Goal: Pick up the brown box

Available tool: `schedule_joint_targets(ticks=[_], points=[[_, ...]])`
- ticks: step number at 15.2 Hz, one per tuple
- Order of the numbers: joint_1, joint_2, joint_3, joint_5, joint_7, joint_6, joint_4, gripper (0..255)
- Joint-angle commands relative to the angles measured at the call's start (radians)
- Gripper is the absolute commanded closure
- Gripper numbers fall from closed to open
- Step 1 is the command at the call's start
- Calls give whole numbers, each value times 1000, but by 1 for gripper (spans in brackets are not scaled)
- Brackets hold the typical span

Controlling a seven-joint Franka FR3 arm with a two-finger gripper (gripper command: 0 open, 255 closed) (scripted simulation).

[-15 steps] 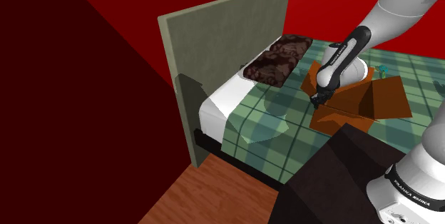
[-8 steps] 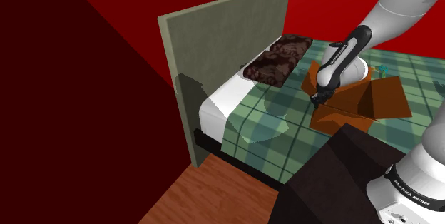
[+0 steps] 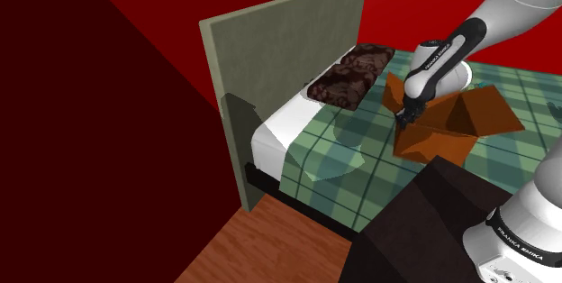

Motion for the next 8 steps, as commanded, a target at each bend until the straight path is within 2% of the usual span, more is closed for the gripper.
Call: schedule_joint_targets(ticks=[1, 6, 8], points=[[4, -30, -4, -9, 5, -27, -2, 255], [9, -105, -10, -29, 11, -102, 0, 255], [9, -107, -10, -29, 12, -104, 0, 255]])
